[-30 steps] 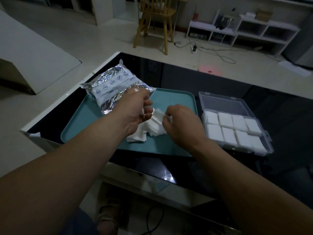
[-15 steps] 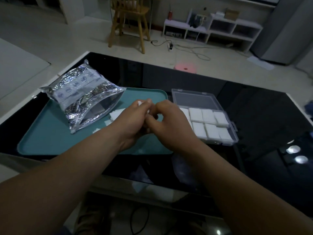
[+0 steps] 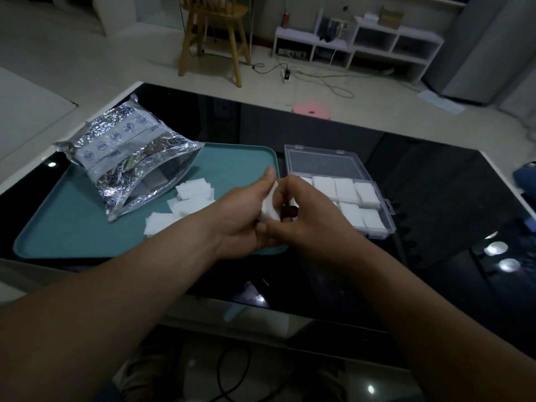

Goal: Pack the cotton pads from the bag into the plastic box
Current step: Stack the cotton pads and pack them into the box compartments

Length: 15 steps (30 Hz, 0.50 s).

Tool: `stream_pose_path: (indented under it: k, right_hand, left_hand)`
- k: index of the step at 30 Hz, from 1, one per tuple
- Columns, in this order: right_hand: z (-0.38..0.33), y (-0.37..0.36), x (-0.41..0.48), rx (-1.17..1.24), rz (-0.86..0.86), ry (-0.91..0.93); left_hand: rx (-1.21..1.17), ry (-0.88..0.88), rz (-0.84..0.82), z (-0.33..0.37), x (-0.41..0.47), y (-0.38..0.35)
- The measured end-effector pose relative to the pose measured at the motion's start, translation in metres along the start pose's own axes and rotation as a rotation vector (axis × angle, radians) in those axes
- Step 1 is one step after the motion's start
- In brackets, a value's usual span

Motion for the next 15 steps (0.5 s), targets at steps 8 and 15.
stream_pose_path:
  k: [8, 15]
  right_hand:
    - [0.017, 0.018, -0.007, 0.045, 0.011, -0.07]
    - [0.026, 0.028, -0.015, -0.01, 0.016, -0.095]
  left_hand:
    - [0.011, -0.003, -0.021, -0.007, 0.012, -0.024]
    - [0.005, 0.004, -0.018, -0.012, 0.022, -0.034]
Point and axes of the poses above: each hand's wrist, its own x-axis towards the middle knuckle, its own y-axis out of the back of the hand, z = x × y, the point moved 8 cm from there along x, towards the middle knuckle, and after that the axes turned 4 degrees about x, right-handed, at the moved point
